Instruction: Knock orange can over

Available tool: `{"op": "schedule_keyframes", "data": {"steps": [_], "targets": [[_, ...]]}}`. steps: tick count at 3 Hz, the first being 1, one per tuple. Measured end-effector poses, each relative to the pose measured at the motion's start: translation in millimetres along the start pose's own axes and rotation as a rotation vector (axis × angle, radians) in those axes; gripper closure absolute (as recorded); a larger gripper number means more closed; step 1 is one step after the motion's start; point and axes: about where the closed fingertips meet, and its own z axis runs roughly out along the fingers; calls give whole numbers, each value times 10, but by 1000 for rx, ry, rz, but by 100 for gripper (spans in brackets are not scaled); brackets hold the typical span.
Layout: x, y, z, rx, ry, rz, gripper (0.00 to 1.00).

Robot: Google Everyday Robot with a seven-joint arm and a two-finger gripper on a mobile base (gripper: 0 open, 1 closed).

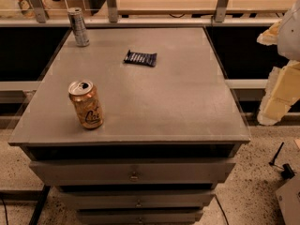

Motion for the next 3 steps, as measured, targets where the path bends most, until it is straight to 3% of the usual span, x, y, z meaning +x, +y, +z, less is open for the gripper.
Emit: {"op": "schedule_keyframes", "data": {"steps": [1,2,3], "targets": [[0,0,0,0,0,0,0],[-27,7,-16,-18,-40,6,0],[-93,69,-10,-82,-152,23,0]]}}
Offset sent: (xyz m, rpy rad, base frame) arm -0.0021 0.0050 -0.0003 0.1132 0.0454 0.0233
